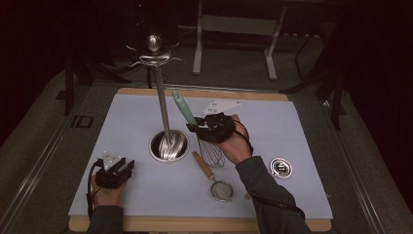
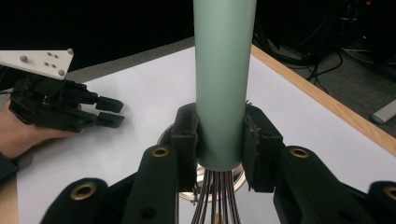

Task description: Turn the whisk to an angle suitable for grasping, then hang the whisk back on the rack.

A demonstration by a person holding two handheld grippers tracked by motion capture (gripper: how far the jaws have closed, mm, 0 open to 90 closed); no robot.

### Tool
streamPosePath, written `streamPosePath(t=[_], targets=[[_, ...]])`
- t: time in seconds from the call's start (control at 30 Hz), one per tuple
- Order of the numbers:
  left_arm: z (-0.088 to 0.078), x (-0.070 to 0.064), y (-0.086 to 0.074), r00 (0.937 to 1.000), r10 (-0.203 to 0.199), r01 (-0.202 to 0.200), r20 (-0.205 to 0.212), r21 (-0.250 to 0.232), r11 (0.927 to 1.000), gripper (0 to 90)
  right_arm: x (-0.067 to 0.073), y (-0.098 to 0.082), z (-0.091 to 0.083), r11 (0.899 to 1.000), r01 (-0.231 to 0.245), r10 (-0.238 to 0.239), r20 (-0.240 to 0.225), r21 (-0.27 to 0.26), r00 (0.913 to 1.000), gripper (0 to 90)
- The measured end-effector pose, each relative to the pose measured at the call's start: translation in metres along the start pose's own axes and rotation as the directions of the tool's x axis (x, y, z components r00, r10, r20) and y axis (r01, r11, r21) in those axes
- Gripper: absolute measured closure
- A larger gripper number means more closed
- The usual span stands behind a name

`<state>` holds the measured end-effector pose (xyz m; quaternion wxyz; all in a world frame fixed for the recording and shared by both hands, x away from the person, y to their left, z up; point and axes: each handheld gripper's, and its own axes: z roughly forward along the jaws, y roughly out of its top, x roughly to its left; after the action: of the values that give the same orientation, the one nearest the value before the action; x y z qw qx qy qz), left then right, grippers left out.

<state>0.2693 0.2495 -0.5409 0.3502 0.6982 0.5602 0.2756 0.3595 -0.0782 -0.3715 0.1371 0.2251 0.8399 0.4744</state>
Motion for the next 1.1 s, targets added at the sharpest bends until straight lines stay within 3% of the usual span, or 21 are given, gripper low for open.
streamPosePath(t=[1.1], targets=[[0.000,0.000,0.000,1.0000,0.001,-0.001,0.000,-0.003,1.0000,62.0,0.018,0.019,-0.010,0.995,0.051,-0.048,0.033,-0.088,0.9983,69.0]])
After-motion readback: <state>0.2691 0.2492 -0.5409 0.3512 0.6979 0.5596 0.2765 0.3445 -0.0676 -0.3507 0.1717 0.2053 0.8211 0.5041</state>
